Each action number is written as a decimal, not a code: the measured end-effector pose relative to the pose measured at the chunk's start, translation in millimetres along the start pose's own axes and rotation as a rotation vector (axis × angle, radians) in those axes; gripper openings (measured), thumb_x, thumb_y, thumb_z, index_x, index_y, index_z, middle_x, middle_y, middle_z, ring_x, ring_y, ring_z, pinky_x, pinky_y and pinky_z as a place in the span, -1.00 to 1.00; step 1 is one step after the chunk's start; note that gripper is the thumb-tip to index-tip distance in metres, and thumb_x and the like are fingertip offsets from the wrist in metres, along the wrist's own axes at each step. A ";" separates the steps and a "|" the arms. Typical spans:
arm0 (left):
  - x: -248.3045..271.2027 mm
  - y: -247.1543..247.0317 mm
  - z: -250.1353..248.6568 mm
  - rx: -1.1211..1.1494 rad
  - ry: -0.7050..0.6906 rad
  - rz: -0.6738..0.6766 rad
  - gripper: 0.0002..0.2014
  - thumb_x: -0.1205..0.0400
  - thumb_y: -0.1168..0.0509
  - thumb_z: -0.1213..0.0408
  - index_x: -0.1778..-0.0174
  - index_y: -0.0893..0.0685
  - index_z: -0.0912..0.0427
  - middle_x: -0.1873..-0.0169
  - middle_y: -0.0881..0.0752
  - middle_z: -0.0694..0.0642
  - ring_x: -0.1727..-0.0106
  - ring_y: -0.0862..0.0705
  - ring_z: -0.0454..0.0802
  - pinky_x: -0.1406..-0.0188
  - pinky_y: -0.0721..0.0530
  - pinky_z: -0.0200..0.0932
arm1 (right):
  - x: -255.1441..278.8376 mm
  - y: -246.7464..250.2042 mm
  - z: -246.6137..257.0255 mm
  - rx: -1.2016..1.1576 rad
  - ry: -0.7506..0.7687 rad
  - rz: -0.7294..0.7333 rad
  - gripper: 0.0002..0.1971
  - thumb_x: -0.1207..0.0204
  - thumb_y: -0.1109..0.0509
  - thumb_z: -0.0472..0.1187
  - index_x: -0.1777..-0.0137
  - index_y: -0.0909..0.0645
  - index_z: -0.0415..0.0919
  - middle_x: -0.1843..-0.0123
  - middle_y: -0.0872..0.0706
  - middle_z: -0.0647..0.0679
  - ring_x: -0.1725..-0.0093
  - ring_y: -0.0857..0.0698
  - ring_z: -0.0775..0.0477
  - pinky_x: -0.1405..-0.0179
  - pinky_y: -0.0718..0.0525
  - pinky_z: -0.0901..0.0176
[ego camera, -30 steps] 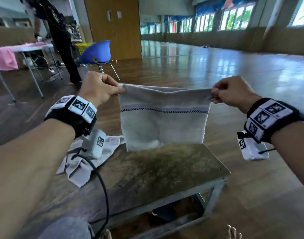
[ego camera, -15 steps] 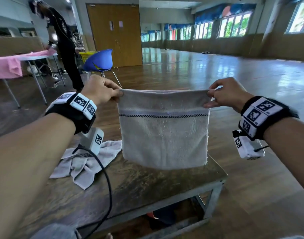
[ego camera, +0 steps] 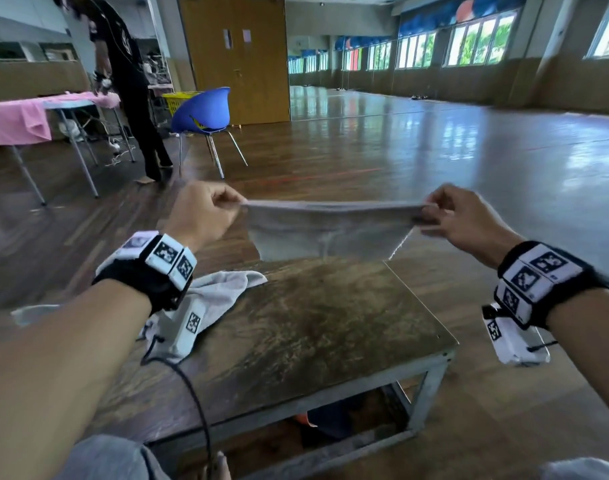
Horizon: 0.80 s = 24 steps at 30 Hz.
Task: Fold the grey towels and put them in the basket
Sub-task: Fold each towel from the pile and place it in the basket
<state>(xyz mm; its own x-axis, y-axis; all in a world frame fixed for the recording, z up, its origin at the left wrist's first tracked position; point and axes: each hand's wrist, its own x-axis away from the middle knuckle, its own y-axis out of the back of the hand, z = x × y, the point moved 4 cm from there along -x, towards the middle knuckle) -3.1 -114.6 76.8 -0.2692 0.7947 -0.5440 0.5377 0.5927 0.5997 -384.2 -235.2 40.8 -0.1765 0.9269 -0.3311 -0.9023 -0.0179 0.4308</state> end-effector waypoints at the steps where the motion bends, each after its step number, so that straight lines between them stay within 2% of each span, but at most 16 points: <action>1: 12.4 -4.8 9.0 -0.028 0.003 0.068 -0.91 -0.53 -0.51 0.37 0.09 -0.88 0.16 0.19 -0.86 0.04 0.18 -0.77 -0.09 0.09 -0.69 -0.22 | 12.3 -4.2 -11.9 0.082 -0.012 0.069 -0.75 -0.66 -0.40 -0.39 0.18 -0.61 -0.04 0.08 -0.78 -0.22 -0.01 -0.81 -0.40 -0.03 -0.81 -0.38; 2: 24.9 -10.4 18.0 -0.050 0.012 0.146 -0.92 -0.51 -0.54 0.36 0.13 -0.88 0.13 0.24 -0.86 0.01 0.21 -0.77 -0.09 0.13 -0.68 -0.23 | 24.8 -9.1 -24.7 0.154 -0.027 0.146 -0.76 -0.66 -0.42 -0.37 0.19 -0.63 -0.04 0.15 -0.80 -0.22 0.09 -0.80 -0.36 0.03 -0.80 -0.39; 3: 37.5 -16.8 27.3 -0.059 0.031 0.240 -0.93 -0.49 -0.56 0.36 0.18 -0.88 0.11 0.29 -0.85 0.01 0.26 -0.76 -0.10 0.18 -0.66 -0.23 | 37.5 -15.1 -38.2 0.201 -0.052 0.225 -0.78 -0.65 -0.44 -0.35 0.19 -0.66 -0.05 0.21 -0.80 -0.19 0.18 -0.76 -0.28 0.11 -0.76 -0.31; 5: 62.7 -32.3 45.1 -0.053 0.093 0.453 -0.86 -0.45 -0.58 0.40 0.30 -0.85 0.05 0.38 -0.83 0.00 0.35 -0.69 -0.19 0.24 -0.60 -0.28 | 62.3 -27.3 -62.7 0.267 -0.089 0.371 -0.83 -0.62 -0.48 -0.33 0.18 -0.69 -0.08 0.32 -0.78 -0.03 0.29 -0.68 -0.05 0.24 -0.66 0.04; 7: 83.1 -48.4 59.8 -0.056 0.166 0.634 -0.82 -0.45 -0.57 0.45 0.34 -0.84 0.06 0.40 -0.82 0.02 0.39 -0.65 -0.26 0.27 -0.57 -0.35 | 82.4 -37.4 -84.8 0.284 -0.140 0.488 -0.87 -0.59 -0.52 -0.33 0.18 -0.71 -0.16 0.37 -0.74 0.05 0.37 -0.62 0.10 0.27 -0.56 0.20; 10: 102.3 -69.6 78.3 -0.036 0.301 0.893 -0.90 -0.51 -0.50 0.51 0.24 -0.84 0.25 0.35 -0.82 0.22 0.36 -0.73 -0.05 0.23 -0.65 -0.21 | 104.1 -46.5 -115.0 0.136 -0.321 0.649 -0.91 -0.58 -0.52 -0.30 0.09 -0.72 -0.34 0.29 -0.75 -0.11 0.29 -0.66 -0.01 0.22 -0.63 0.16; 12: 109.1 -79.1 88.0 0.006 0.400 1.039 -0.92 -0.53 -0.48 0.53 0.21 -0.82 0.29 0.35 -0.81 0.24 0.39 -0.78 0.00 0.27 -0.71 -0.20 | 109.1 -47.9 -126.1 0.038 -0.396 0.683 -0.88 -0.56 -0.53 -0.29 0.05 -0.72 -0.37 0.24 -0.80 -0.14 0.27 -0.75 -0.04 0.23 -0.72 0.19; 13: 109.3 -82.9 92.4 0.027 0.437 1.064 -0.94 -0.53 -0.49 0.53 0.19 -0.81 0.32 0.35 -0.80 0.23 0.40 -0.79 0.01 0.26 -0.73 -0.18 | 107.7 -48.2 -129.7 0.023 -0.396 0.670 -0.87 -0.56 -0.53 -0.27 0.04 -0.73 -0.36 0.22 -0.83 -0.14 0.26 -0.78 -0.03 0.22 -0.75 0.19; 15: 102.6 -92.4 101.9 0.064 0.470 1.007 -0.96 -0.53 -0.49 0.52 0.14 -0.80 0.36 0.35 -0.79 0.22 0.41 -0.78 0.02 0.25 -0.75 -0.14 | 98.2 -49.7 -135.2 0.042 -0.347 0.603 -0.87 -0.57 -0.53 -0.23 0.02 -0.75 -0.31 0.17 -0.87 -0.14 0.24 -0.82 -0.06 0.17 -0.79 0.12; 17: 90.3 -103.2 112.8 0.057 0.451 0.855 -0.98 -0.54 -0.49 0.50 0.17 -0.79 0.34 0.37 -0.80 0.20 0.41 -0.77 0.03 0.30 -0.75 -0.14 | 82.7 -54.2 -140.2 0.053 -0.297 0.487 -0.90 -0.58 -0.52 -0.21 0.03 -0.76 -0.26 0.14 -0.88 -0.17 0.25 -0.83 -0.06 0.18 -0.81 0.10; 20: 73.1 -121.0 130.2 -0.003 0.411 0.615 -0.96 -0.52 -0.50 0.41 0.24 -0.82 0.26 0.37 -0.82 0.21 0.38 -0.76 0.03 0.28 -0.74 -0.08 | 55.9 -66.9 -148.4 0.104 -0.231 0.293 -0.98 -0.59 -0.54 -0.19 0.07 -0.78 -0.10 0.20 -0.88 -0.06 0.30 -0.80 0.01 0.30 -0.76 0.22; 22: 66.1 -134.0 139.3 -0.046 0.397 0.501 -0.94 -0.50 -0.51 0.35 0.29 -0.83 0.20 0.43 -0.81 0.15 0.41 -0.73 -0.02 0.30 -0.72 -0.10 | 39.3 -77.5 -156.1 0.160 -0.188 0.170 -0.95 -0.56 -0.57 -0.16 0.13 -0.78 -0.02 0.25 -0.86 0.02 0.28 -0.78 0.06 0.25 -0.69 0.26; 24: 60.9 -146.7 147.4 -0.090 0.391 0.422 -0.89 -0.49 -0.52 0.33 0.36 -0.82 0.14 0.54 -0.75 0.01 0.46 -0.67 -0.08 0.32 -0.69 -0.13 | 25.6 -89.9 -162.5 0.256 -0.151 0.100 -0.90 -0.54 -0.58 -0.14 0.19 -0.75 0.02 0.25 -0.82 0.12 0.22 -0.74 0.15 0.21 -0.57 0.34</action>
<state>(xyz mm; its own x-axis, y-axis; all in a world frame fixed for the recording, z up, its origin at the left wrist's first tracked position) 19.5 -172.5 -130.8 -0.3304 0.9438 0.0001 0.5971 0.2089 0.7745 -371.5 -270.8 -142.8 -0.1815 0.9709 -0.1560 -0.7515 -0.0346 0.6588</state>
